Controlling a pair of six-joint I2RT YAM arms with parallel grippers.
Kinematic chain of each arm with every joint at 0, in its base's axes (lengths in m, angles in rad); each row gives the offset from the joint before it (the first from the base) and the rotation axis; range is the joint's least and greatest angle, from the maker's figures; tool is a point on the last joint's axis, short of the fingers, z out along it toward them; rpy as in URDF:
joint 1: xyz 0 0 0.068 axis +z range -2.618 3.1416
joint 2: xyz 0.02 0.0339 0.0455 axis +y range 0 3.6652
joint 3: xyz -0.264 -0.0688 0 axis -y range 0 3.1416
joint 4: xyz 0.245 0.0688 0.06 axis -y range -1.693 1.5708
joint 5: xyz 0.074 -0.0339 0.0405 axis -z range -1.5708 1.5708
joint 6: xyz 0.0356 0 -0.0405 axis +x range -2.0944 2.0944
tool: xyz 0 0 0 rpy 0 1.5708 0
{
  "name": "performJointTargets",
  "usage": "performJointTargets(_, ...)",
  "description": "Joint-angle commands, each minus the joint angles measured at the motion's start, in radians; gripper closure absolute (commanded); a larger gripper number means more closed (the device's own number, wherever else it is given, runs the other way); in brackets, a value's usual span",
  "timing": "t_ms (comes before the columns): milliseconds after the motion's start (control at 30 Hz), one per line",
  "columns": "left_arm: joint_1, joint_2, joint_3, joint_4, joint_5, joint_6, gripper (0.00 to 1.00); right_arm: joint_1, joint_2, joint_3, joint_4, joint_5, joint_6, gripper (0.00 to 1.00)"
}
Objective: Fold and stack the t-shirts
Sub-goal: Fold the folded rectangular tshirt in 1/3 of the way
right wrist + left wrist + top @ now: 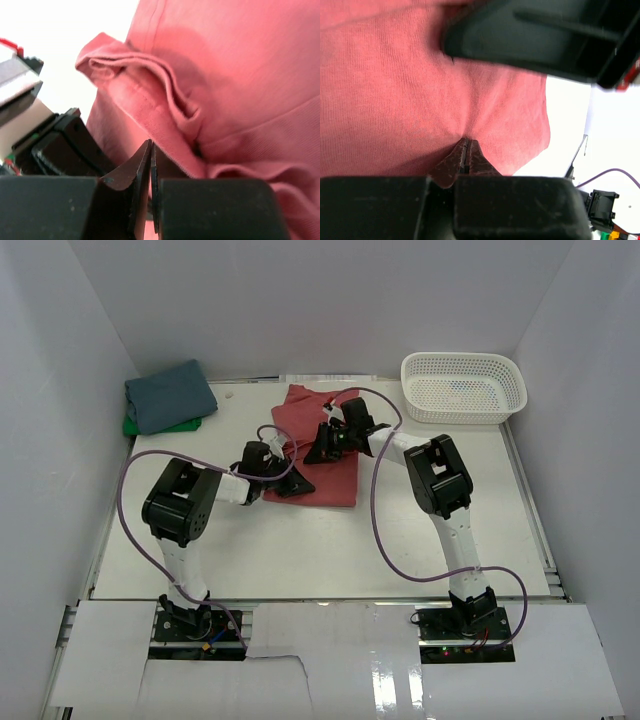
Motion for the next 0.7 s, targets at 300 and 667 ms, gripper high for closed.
performJointTargets(300,-0.071,-0.109,-0.202,-0.009,-0.011,-0.039,1.00,-0.004,0.042,0.127,-0.060,0.049,-0.058,0.92)
performJointTargets(667,-0.086,-0.224,-0.340,-0.002,-0.040,-0.055,1.00,-0.015,0.100,0.323,-0.123,0.020,-0.031,0.92)
